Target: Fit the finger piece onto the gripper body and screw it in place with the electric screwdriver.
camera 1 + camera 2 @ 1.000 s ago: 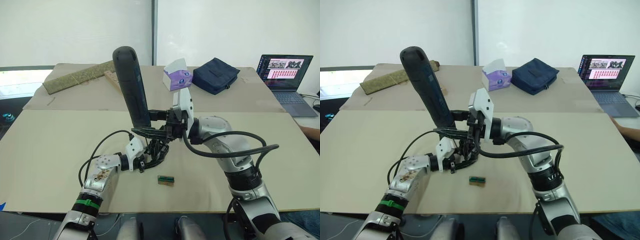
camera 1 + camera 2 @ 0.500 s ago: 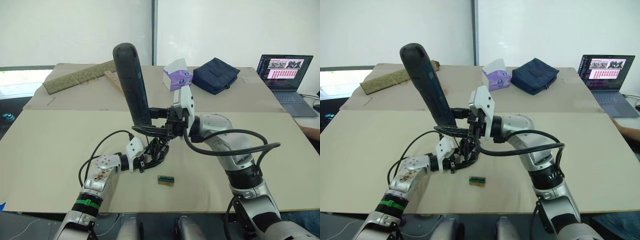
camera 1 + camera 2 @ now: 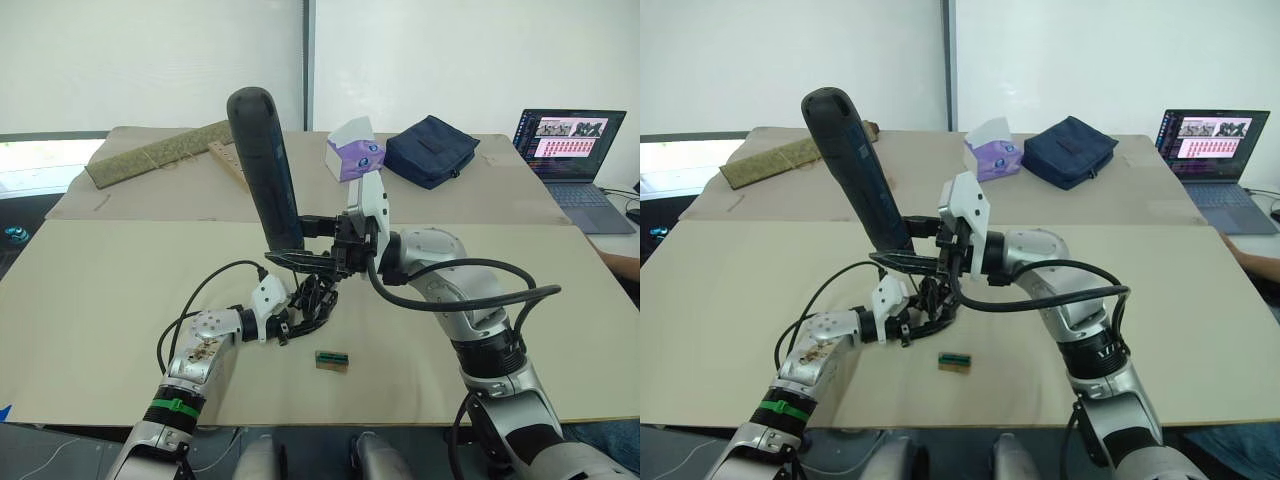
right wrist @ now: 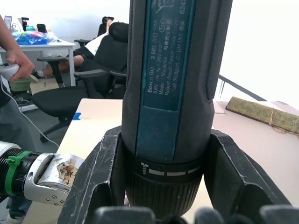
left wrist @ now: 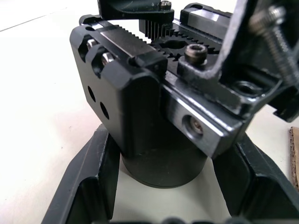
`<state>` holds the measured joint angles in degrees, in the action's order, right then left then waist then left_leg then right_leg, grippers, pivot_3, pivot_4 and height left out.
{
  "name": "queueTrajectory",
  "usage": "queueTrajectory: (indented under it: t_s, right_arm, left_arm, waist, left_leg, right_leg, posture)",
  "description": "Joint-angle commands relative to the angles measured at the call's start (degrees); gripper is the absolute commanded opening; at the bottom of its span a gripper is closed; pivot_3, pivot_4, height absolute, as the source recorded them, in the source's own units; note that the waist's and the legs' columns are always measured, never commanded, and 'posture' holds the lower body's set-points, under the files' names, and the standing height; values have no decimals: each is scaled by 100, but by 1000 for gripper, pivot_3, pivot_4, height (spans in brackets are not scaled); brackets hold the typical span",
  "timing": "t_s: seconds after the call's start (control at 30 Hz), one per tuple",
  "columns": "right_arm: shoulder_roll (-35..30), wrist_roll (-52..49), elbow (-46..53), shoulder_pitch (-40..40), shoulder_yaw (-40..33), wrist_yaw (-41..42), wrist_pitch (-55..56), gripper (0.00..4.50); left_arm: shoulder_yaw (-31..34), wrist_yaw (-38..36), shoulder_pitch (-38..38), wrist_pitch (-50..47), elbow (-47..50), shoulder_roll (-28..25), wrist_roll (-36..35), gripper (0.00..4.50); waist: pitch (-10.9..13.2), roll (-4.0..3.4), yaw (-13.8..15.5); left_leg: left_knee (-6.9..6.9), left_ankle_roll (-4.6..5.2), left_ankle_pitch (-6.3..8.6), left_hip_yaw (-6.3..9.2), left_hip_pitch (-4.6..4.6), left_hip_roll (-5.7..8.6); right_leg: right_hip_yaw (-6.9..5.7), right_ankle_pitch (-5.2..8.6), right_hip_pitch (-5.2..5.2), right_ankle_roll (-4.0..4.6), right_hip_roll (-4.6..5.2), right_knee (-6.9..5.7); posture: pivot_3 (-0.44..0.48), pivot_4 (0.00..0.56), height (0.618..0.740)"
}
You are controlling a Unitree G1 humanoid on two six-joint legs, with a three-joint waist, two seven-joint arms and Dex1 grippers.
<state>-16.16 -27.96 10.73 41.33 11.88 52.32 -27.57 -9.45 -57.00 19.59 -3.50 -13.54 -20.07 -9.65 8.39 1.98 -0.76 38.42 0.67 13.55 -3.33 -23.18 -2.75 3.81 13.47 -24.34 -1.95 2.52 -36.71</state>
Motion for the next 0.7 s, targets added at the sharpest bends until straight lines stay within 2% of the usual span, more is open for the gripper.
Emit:
queueTrajectory:
  t_s: [0.03, 0.7]
  right_arm:
    - [44, -116, 254, 82, -216, -11, 213, 1922]
    - [60, -246, 304, 63, -313, 42, 156, 1922]
  left_arm:
    - [-183, -132, -146, -68, -53, 6, -4, 2295]
    - [-186, -143, -145, -86, -59, 5, -11, 2295]
  waist:
    - [0, 0, 0]
    - [0, 0, 0]
  left_leg:
    - [0, 0, 0, 0, 0, 0]
    - [0, 0, 0, 0, 0, 0]
  right_leg:
    - [0, 0, 0, 0, 0, 0]
    - [0, 0, 0, 0, 0, 0]
  posture:
    - [0, 150, 740]
    - [0, 150, 740]
